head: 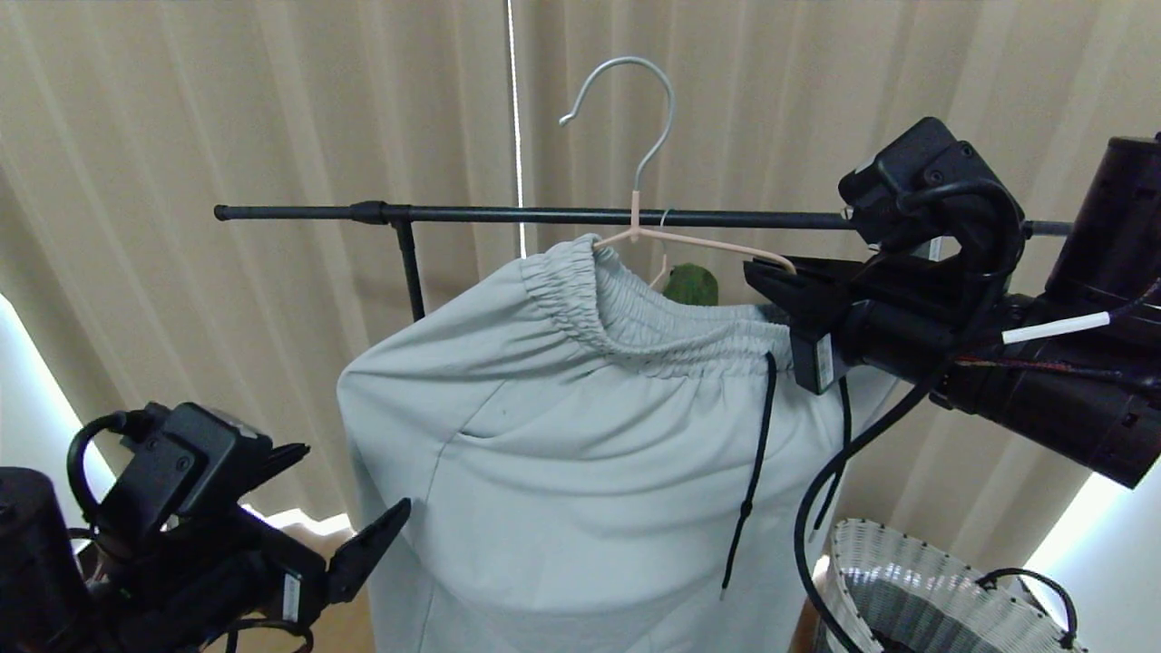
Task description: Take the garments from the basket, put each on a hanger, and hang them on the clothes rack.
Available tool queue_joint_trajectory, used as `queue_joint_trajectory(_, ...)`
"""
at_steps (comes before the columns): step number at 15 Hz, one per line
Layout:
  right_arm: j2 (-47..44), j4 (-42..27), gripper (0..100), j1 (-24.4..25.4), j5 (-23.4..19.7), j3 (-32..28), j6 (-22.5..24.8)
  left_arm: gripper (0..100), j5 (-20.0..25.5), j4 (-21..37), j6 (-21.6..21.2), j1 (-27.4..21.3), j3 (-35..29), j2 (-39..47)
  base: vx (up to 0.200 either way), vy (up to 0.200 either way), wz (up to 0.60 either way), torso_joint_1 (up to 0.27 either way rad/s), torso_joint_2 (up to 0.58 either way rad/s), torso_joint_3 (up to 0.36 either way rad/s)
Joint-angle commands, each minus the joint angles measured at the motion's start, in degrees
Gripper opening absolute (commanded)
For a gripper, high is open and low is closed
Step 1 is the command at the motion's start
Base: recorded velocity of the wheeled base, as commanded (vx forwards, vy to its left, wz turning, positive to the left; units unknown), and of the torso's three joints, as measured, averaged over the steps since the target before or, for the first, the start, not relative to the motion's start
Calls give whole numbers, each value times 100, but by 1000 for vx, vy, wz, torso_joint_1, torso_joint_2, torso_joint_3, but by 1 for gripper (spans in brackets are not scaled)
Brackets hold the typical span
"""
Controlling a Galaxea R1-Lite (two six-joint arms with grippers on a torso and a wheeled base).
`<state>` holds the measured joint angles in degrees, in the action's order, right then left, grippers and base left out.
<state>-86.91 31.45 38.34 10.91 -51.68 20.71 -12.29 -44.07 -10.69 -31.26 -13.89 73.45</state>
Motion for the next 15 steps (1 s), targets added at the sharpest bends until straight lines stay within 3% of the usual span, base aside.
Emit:
queue_joint_trajectory(1,16,1,0,7,-1,8,-6,100,-10,-5,225,6,-317,469,0,0,0,0,0,0)
queue_joint_trajectory(4,16,1,0,7,-1,0,-6,100,-10,-5,304,6,-264,469,0,0,0,0,0,0)
queue_joint_trajectory(5,16,1,0,7,-1,8,-6,0,-10,-5,304,14,-237,469,0,0,0,0,0,0)
queue_joint_trajectory(11,25,-7,0,7,16,26,3,0,-19,-14,252,129,-167,442,0,0,0,0,0,0)
queue_joint_trajectory(14,25,-7,0,-46,52,26,3,0,-10,-14,146,515,-35,214,0,0,0,0,0,0)
queue_joint_trajectory(15,16,-7,0,-178,43,35,3,0,-2,-14,14,911,26,29,0,0,0,0,0,0)
